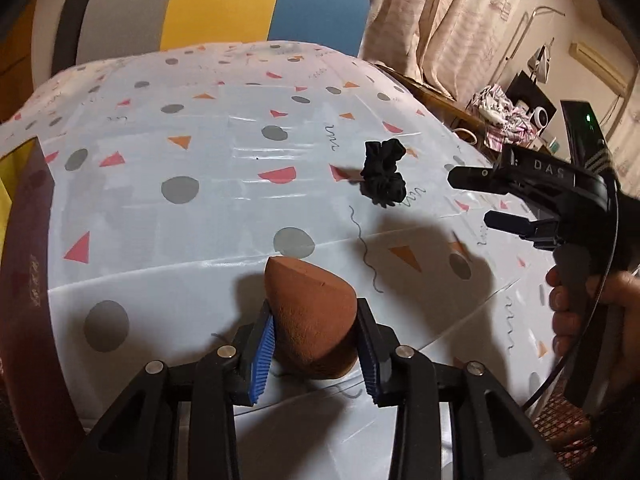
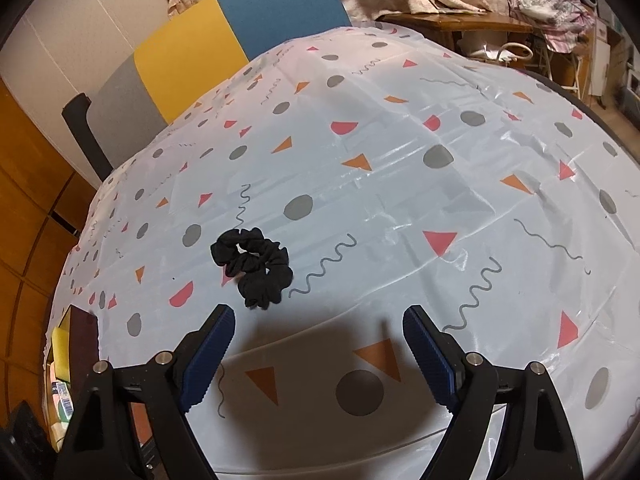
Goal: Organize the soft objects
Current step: 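Grasp the brown egg sponge with the left tool while the right tool grasps the black scrunchie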
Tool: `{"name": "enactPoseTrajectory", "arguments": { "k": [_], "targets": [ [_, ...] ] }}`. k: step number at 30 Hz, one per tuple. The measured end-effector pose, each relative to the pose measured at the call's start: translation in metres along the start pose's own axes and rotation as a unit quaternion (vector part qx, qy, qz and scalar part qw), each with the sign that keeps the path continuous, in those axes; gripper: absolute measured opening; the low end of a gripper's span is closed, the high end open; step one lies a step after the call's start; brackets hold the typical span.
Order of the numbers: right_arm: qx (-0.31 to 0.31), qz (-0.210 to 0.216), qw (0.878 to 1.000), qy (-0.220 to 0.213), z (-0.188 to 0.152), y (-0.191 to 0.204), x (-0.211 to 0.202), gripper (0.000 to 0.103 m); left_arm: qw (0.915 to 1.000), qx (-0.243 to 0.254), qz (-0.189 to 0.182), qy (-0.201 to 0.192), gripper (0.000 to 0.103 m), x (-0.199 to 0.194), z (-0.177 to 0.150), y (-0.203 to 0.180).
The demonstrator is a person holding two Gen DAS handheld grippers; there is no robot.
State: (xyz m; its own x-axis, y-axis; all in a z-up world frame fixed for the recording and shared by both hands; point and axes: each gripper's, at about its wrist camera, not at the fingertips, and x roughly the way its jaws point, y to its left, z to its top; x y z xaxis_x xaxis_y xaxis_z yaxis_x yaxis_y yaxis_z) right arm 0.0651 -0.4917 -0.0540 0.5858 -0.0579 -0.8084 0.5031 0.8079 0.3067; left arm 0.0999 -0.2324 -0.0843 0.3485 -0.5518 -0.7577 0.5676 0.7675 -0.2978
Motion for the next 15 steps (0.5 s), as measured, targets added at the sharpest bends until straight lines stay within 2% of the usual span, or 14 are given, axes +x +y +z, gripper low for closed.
{"name": "enactPoseTrajectory", "arguments": {
  "k": [11,15],
  "targets": [
    [-0.009,0.027,1.0,0.006,0.008,0.008,0.007,0.085,0.9997,-0.021,-0.003,0.011,0.036,0.002,0.002,0.004],
    [-0.043,0.033,0.999,0.004,0.025,0.027,0.022,0.086,0.9999,-0.012,0.004,0.006,0.035,-0.006,0.0,0.001]
  ]
}}
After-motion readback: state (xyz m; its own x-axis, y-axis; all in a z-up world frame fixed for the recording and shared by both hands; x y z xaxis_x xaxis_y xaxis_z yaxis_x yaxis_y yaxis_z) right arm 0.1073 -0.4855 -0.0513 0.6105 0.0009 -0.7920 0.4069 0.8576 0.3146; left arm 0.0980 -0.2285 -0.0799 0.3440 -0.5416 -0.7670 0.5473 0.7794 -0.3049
